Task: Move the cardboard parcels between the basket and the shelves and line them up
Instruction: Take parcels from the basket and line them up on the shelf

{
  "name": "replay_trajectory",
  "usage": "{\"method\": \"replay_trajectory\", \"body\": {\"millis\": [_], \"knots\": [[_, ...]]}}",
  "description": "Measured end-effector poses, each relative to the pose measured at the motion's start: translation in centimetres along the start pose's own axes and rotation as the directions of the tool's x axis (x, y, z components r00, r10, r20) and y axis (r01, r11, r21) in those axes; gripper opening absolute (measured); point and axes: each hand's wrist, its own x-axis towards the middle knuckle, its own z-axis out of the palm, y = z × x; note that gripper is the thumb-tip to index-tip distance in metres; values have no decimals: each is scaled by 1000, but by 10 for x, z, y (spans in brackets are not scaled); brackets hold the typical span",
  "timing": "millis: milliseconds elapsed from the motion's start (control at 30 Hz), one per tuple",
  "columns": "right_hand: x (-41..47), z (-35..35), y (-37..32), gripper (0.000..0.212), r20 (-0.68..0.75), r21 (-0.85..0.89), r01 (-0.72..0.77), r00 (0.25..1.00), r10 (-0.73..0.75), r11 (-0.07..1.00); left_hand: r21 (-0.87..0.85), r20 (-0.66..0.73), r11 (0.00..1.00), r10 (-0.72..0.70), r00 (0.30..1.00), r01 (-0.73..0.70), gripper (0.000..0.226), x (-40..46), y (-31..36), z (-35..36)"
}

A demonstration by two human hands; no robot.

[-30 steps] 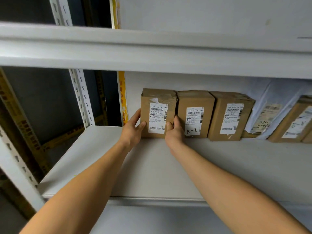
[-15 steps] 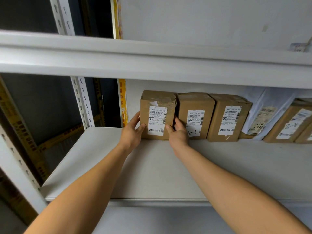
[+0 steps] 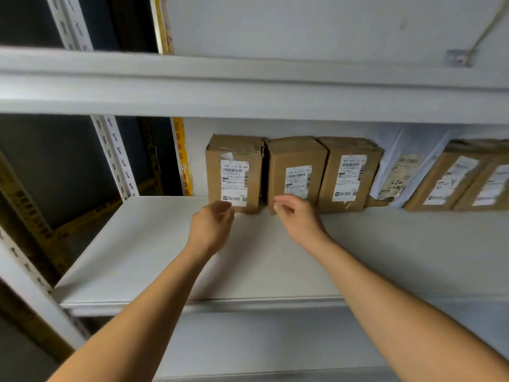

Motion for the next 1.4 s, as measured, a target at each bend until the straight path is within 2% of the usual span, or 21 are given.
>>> {"method": "replay_trajectory", "body": {"millis": [233, 367, 600, 767, 933, 1100, 1200, 1267, 1400], "knots": [[-77, -130, 28, 31, 22, -227, 11, 1000, -7, 974, 35, 99, 982, 182, 978, -187, 33, -53, 82, 70], [-128, -226, 58, 33, -38, -312, -37, 999, 26, 949, 75, 186, 946, 298, 936, -316, 34, -96, 133, 133], [-240, -370, 118, 32, -260, -314, -220, 956, 139, 924, 6, 326, 870, 464, 824, -492, 34, -180, 232, 243], [-323, -443, 158, 35, -403, -236, -392, 872, 277, 889, -84, 453, 825, 531, 716, -559, 31, -244, 289, 323], [-399, -492, 196, 33, -564, -187, -557, 735, 376, 809, -174, 628, 777, 561, 540, -605, 34, -305, 334, 408], [-468, -533, 236, 29, -617, -212, -772, 581, 531, 600, -286, 759, 724, 571, 313, -627, 39, -363, 369, 500], [-513, -552, 254, 39, -691, -84, -840, 437, 575, 536, -341, 837, 694, 531, 131, -634, 44, -399, 383, 554], [-543, -558, 263, 42, -716, -3, -882, 331, 615, 470, -368, 863, 680, 504, 40, -634, 47, -425, 390, 584], [-604, -563, 276, 29, -733, 138, -929, 137, 667, 343, -426, 878, 619, 459, -136, -660, 49, -488, 401, 633]]}}
